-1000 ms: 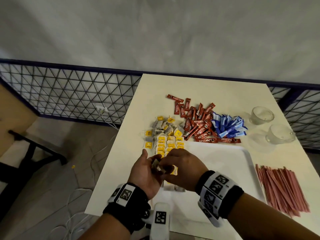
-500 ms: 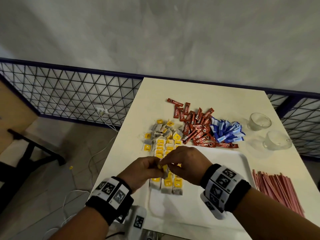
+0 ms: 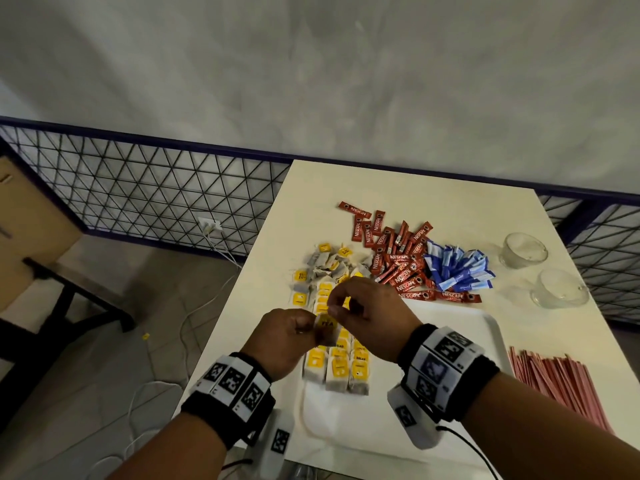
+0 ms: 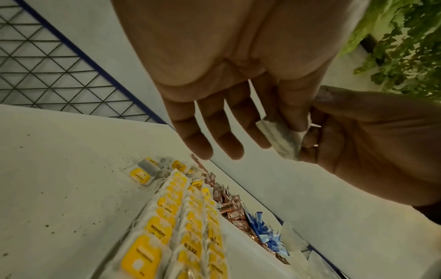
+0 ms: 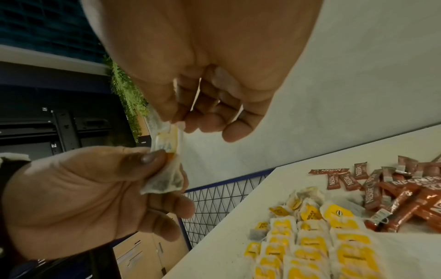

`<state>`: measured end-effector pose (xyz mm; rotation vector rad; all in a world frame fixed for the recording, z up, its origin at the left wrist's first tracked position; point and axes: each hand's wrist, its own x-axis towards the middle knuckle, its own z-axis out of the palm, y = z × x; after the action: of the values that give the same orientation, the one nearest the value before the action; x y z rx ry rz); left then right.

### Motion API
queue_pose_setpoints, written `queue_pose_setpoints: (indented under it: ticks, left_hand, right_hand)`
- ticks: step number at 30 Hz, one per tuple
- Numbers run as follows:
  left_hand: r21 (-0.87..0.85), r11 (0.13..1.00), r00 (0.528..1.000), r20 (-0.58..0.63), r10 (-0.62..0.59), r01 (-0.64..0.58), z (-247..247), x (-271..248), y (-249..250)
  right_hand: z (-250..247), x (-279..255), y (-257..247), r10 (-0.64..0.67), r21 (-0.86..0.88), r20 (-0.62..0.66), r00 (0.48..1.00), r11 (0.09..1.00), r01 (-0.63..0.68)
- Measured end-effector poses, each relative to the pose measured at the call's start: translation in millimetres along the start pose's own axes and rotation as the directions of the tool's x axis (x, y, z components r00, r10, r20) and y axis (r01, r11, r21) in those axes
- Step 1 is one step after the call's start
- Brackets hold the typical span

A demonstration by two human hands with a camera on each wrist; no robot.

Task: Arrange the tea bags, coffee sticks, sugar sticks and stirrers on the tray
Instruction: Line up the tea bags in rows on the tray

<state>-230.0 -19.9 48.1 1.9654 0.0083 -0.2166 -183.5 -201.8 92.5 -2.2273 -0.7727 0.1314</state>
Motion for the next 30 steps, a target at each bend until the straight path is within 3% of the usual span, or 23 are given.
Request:
queue_pose_setpoints:
  ticks: [7, 11, 15, 17, 23, 30]
  left_hand:
    - [-0.152, 0.988, 0.999, -0.027, -0.019, 0.015, -0.5, -6.6, 3.5]
    - [0.041, 0.984, 0.984, -0.030, -0.175, 0.176, 6.8, -6.0, -28.2]
    - [0.307, 0.897, 0.945, -0.031, -0.325, 0.318, 27.7, -10.7, -54.4]
    - [0.376, 0.869, 0.941, -0.024, -0.338, 0.322, 34.0, -12.8, -60.8]
    - [0.503, 0.810, 0.938, -0.004, -0.347, 0.302, 40.8, -9.5, -72.6]
    - [0.460, 0.818, 0.938, -0.144, -0.315, 0.345, 44.9, -10.3, -78.5]
  right_hand:
    - [11.7, 0.2, 3.3, 0.103, -0.077, 0.111, 0.988, 0.993, -0.095]
    - [26.3, -15.1, 25.9, 0.214, -0.159, 0.187, 0.959, 0.970, -0.185]
    - [41.3, -44.3, 59.7, 0.435, -0.365, 0.350, 0.830, 0.879, -0.306]
    - [46.6, -53.7, 68.0, 0.465, -0.401, 0.371, 0.804, 0.861, -0.313]
    - [60.9, -63.0, 75.6, 0.445, -0.391, 0.322, 0.836, 0.866, -0.311]
    - [67.2, -69.0, 81.1, 0.439, -0.381, 0.298, 0.848, 0.869, -0.316]
